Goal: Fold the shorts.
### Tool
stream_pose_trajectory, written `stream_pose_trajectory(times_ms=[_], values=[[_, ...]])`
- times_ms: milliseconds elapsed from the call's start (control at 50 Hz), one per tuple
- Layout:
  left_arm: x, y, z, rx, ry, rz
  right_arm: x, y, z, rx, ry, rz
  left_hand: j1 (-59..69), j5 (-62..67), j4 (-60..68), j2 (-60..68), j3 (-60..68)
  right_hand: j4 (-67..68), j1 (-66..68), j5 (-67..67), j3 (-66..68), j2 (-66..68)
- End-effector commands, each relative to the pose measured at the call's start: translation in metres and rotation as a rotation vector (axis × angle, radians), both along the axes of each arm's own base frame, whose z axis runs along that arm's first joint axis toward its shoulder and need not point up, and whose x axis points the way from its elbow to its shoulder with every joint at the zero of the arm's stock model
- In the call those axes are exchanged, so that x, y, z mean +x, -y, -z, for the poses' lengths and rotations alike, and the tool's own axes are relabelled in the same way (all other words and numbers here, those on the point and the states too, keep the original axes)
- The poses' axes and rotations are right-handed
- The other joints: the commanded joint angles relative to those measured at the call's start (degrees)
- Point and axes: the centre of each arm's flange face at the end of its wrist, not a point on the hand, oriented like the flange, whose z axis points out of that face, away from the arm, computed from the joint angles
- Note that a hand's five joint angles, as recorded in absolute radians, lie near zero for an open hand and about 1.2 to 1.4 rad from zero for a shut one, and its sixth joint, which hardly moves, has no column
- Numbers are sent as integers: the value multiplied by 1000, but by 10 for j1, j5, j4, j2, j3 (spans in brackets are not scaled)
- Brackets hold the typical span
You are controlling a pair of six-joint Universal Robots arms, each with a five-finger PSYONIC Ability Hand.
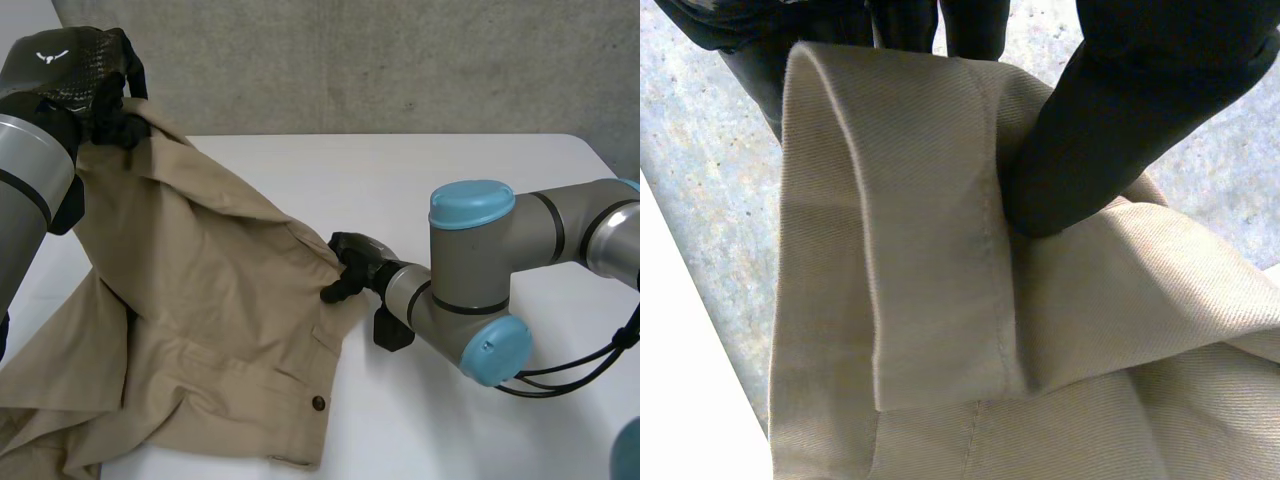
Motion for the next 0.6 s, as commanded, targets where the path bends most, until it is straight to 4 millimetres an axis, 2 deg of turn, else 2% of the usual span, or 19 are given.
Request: stream_pose_trajectory(times_ms=[20,80,100,140,160,260,300,320,400,460,500,540,600], values=[[1,5,6,17,8,-8,-7,-11,-30,-30,33,-31,155,143,110,112,118,160,251,180,166,151],[1,5,10,30,13,-10,-22,-5,-52,-118,-1,-11,155,143,110,112,118,160,251,180,166,151],[2,5,11,34,15,-11,-34,0,-65,-189,-45,-5,155,143,110,112,118,160,251,180,166,151],[2,5,15,45,21,-11,-46,0,-79,-282,-109,-17,155,143,110,112,118,160,251,180,166,151],[2,5,16,47,22,-11,-58,-3,-93,-392,-198,-37,155,143,110,112,118,160,251,180,166,151],[1,1,27,88,39,-1,-82,-23,-122,-682,-524,-111,155,143,110,112,118,160,251,180,166,151],[-1,-1,32,102,45,7,-89,-27,-134,-745,-608,-87,155,143,110,112,118,160,251,180,166,151],[-3,-2,38,120,54,21,-96,-29,-145,-788,-669,-39,155,143,110,112,118,160,251,180,166,151],[-9,-1,55,169,73,64,-103,-33,-163,-856,-751,18,155,143,110,112,118,160,251,180,166,151],[-14,5,70,209,86,78,-100,-28,-168,-893,-762,11,155,143,110,112,118,160,251,180,166,151],[-19,13,84,244,99,81,-95,-22,-164,-890,-766,-5,155,143,110,112,118,160,251,180,166,151],[-22,21,91,258,105,82,-88,-9,-148,-861,-780,-35,155,143,110,112,118,160,251,180,166,151],[-31,43,106,277,114,73,-80,5,-133,-841,-796,-57,155,143,110,112,118,160,251,180,166,151]])
